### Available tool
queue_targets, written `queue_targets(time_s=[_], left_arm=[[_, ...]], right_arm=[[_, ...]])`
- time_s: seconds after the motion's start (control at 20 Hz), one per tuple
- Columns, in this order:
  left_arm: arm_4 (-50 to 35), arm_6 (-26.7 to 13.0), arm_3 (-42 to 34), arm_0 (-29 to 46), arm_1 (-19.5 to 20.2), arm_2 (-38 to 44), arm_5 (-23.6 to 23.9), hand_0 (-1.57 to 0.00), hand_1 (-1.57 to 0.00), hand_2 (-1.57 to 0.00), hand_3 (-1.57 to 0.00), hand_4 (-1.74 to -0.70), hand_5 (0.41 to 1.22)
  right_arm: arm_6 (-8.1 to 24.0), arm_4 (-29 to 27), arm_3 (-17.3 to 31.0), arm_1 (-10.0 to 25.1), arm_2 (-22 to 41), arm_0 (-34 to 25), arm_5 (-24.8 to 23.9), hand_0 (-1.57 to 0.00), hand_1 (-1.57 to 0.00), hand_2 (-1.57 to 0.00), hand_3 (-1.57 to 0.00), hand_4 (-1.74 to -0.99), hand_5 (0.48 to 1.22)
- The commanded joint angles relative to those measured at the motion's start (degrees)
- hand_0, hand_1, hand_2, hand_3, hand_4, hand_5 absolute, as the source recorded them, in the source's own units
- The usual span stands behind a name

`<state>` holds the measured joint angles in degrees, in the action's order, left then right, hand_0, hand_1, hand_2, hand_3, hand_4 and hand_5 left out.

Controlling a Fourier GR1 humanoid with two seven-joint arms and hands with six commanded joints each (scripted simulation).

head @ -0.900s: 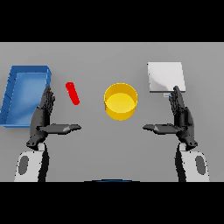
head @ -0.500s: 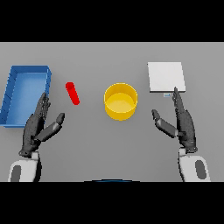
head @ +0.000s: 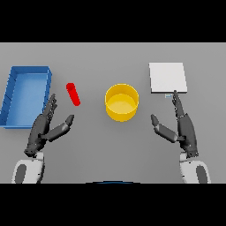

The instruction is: Pick up the red beaker and tilt it to pour out 1 green nut into yellow bowl. Pick up the yellow bowl and place it on the metallic measuring scale.

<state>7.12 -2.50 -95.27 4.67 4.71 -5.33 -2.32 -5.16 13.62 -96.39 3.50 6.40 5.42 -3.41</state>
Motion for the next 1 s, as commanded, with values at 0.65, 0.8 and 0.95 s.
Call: queue_targets(time_s=[0.65, 0.8, 0.95], left_arm=[[2.37, 5.52, 24.31, -19.5, -1.08, 4.19, 2.68, 0.0, 0.0, 0.0, 0.0, -1.28, 0.682], [3.01, 6.56, 28.07, -22.39, -1.33, 4.43, 3.09, 0.0, 0.0, 0.0, 0.0, -1.3, 0.689], [3.28, 6.85, 30.87, -24.44, -1.34, 4.73, 3.03, 0.0, 0.0, 0.0, 0.0, -1.29, 0.686]], right_arm=[[0.15, -0.28, 0.73, 0.57, -0.62, -0.97, 0.27, 0.0, 0.0, 0.0, 0.0, -1.266, 0.635], [-0.25, -0.95, 0.34, 0.71, -0.91, -0.39, 0.58, 0.0, 0.0, 0.0, 0.0, -1.27, 0.642], [-0.17, -0.13, 0.09, 0.43, -0.29, -0.12, 0.36, 0.0, 0.0, 0.0, 0.0, -1.267, 0.644]])
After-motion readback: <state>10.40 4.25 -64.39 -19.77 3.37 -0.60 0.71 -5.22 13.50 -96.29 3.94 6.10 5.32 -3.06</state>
